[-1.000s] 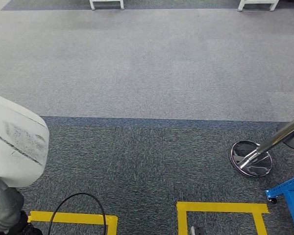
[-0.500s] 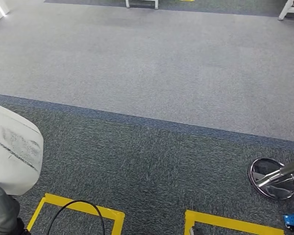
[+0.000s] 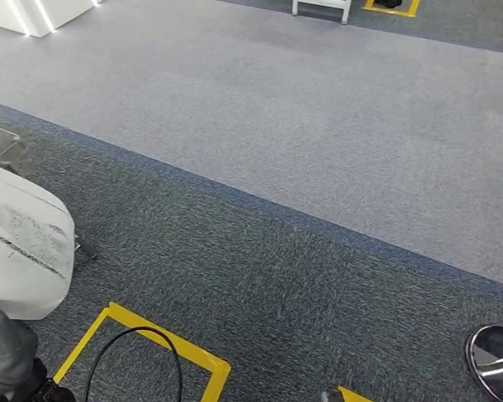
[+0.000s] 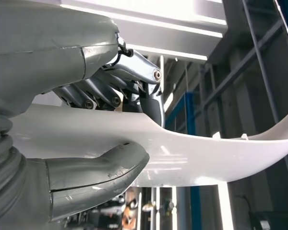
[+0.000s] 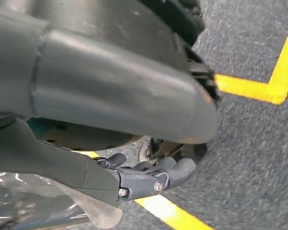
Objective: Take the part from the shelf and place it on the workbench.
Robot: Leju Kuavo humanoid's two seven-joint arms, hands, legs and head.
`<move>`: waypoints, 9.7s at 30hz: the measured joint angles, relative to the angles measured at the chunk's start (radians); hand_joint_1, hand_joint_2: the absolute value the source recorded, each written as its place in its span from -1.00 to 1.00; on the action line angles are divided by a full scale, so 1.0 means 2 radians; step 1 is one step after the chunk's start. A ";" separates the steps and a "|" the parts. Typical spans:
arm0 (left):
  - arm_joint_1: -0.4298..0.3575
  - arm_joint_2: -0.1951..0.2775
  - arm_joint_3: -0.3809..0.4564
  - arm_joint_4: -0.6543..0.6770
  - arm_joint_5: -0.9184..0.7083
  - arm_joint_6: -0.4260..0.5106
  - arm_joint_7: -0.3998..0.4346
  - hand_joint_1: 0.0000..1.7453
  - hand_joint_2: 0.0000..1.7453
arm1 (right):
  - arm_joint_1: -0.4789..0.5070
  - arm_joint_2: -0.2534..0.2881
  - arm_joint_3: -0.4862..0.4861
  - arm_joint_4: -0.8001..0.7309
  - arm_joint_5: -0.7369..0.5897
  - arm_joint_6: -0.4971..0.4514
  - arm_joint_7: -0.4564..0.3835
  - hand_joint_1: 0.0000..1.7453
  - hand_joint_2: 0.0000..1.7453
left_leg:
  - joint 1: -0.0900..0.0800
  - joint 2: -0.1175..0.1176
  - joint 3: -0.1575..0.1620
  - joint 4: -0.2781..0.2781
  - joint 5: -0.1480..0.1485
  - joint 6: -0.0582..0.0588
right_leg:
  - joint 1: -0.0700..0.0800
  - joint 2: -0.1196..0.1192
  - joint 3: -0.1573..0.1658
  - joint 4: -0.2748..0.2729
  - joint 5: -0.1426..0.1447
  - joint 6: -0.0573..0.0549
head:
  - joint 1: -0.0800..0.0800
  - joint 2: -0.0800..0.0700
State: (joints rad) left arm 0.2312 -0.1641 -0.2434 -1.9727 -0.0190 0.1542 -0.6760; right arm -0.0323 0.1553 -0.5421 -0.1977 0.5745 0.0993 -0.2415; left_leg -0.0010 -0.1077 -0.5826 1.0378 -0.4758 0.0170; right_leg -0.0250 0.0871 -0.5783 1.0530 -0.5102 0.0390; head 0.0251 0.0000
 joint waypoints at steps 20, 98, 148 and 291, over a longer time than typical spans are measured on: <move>0.001 -0.004 0.002 -0.004 0.013 0.012 0.000 1.00 1.00 | -0.002 0.000 0.000 -0.001 0.011 0.001 0.003 -1.00 -1.00 | -0.005 0.071 -0.003 -0.007 0.009 0.008 | 0.009 -0.092 0.032 -0.001 -0.034 -0.002 | -0.004 0.000; 0.027 0.012 0.033 -0.018 0.025 0.004 0.000 1.00 1.00 | -0.004 0.008 0.034 -0.005 0.073 0.013 0.096 -1.00 -1.00 | 0.003 0.046 0.040 0.111 -0.035 -0.009 | 0.014 -0.041 0.011 -0.024 0.011 -0.028 | -0.004 0.000; 0.003 0.012 0.016 0.004 -0.016 0.029 0.000 1.00 1.00 | -0.017 0.008 0.029 -0.010 0.069 0.018 0.100 -1.00 -1.00 | 0.008 0.050 -0.022 0.016 -0.004 0.010 | 0.010 -0.037 -0.023 0.108 -0.090 0.005 | 0.005 0.000; -0.096 0.129 -0.064 0.156 -0.308 0.108 0.084 -1.00 -1.00 | -0.006 0.005 0.040 -0.009 0.093 0.018 0.100 -1.00 -1.00 | 0.017 0.059 0.001 -0.009 0.006 -0.016 | 0.000 -0.035 0.033 -0.022 -0.012 0.015 | 0.010 0.000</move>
State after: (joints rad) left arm 0.0387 0.0935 -0.3723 -1.6609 -0.6355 0.3709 -0.5083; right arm -0.0446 0.1652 -0.4617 -0.2148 0.7600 0.1353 -0.0424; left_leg 0.0337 0.0104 -0.5809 1.0190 -0.4633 -0.0158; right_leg -0.0255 0.0168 -0.5127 1.0084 -0.5335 0.0698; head 0.0454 0.0002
